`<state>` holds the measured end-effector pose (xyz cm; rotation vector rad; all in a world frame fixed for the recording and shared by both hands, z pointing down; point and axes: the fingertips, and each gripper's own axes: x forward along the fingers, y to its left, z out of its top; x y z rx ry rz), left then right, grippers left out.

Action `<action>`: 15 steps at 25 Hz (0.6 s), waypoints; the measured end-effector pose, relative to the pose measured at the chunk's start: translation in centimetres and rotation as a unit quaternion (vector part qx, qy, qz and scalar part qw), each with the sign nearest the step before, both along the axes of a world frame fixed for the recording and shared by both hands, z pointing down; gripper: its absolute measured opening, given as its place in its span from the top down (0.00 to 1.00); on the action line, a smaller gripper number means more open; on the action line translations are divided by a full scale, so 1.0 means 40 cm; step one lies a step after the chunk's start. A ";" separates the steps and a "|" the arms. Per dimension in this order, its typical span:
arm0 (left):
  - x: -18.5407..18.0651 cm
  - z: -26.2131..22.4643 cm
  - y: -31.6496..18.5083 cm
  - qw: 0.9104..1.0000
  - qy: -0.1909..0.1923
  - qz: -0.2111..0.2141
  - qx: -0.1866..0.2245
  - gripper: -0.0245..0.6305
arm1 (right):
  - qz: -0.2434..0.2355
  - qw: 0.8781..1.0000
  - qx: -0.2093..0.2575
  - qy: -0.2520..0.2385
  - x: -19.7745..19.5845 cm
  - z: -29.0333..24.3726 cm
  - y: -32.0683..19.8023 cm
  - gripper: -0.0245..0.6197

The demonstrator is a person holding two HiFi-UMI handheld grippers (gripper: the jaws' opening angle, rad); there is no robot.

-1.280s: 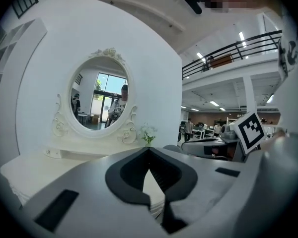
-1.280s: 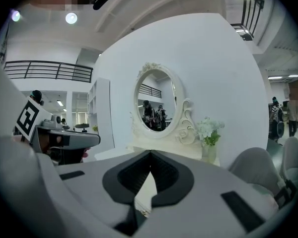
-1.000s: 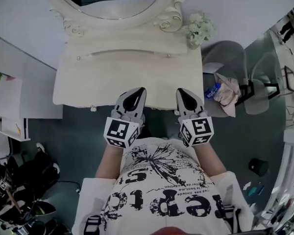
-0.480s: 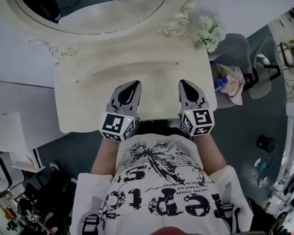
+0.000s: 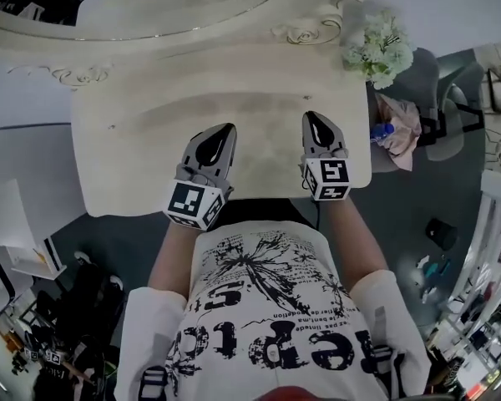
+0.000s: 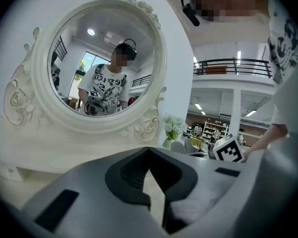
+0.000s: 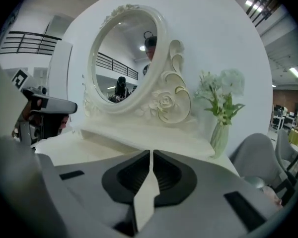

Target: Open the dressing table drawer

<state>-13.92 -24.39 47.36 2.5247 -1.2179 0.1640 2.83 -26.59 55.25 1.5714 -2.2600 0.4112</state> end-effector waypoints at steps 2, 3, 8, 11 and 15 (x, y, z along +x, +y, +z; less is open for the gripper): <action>-0.001 0.021 -0.009 1.000 -0.004 -0.005 -0.007 0.95 | 0.012 1.000 -0.021 -0.003 0.015 0.050 -0.024 0.93; -0.003 0.033 -0.012 1.000 -0.008 -0.009 -0.011 0.95 | 0.017 0.999 -0.033 -0.005 0.020 0.075 -0.034 0.86; 0.014 0.082 -0.019 0.999 -0.027 -0.018 -0.027 0.95 | 0.022 0.997 -0.077 -0.006 0.045 0.167 -0.077 0.75; 0.021 0.093 -0.020 0.999 -0.032 -0.018 -0.032 0.95 | 0.024 0.997 -0.079 0.005 0.046 0.184 -0.103 0.75; 0.023 0.096 -0.011 0.999 -0.034 -0.023 -0.035 0.95 | 0.026 0.996 -0.086 0.013 0.041 0.201 -0.118 0.75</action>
